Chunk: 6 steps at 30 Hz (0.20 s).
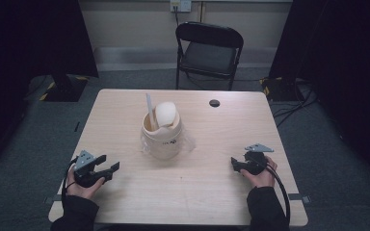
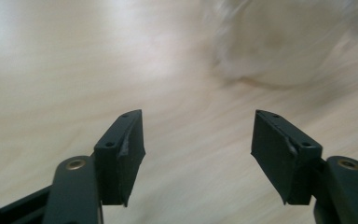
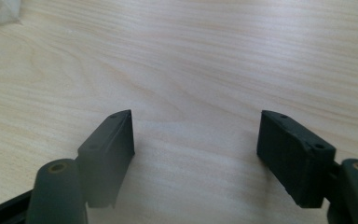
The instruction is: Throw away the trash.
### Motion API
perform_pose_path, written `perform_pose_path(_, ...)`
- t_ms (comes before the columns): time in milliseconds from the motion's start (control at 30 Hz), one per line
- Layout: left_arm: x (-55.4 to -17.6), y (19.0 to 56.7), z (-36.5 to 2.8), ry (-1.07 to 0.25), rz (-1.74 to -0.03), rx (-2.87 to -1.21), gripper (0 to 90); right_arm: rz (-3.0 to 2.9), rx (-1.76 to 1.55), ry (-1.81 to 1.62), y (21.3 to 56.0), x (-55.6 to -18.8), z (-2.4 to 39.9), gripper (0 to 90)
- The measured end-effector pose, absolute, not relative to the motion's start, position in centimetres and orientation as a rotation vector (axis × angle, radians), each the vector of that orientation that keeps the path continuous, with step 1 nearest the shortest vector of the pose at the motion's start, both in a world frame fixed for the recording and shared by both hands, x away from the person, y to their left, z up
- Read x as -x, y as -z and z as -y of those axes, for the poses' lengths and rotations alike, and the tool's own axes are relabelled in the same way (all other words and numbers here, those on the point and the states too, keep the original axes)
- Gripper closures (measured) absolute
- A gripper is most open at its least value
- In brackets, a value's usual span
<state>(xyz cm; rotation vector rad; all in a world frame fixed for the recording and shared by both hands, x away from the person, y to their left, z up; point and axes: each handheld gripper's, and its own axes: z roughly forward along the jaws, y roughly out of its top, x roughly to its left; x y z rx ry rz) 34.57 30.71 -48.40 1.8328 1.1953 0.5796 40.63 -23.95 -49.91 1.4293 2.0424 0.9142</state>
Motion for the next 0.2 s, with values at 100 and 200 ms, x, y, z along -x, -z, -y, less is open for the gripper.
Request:
perform_pose_path(100,-34.60,49.18,-31.14,-0.579,-1.230,-1.871,32.2,-2.040,-1.436,-0.906,49.91,-40.66,23.95,23.7)
perform_pose_path(200,-34.61,49.59,-31.29,-0.578,-1.246,-1.874,31.0,-2.040,-1.436,-0.906,49.91,-40.66,23.95,23.7)
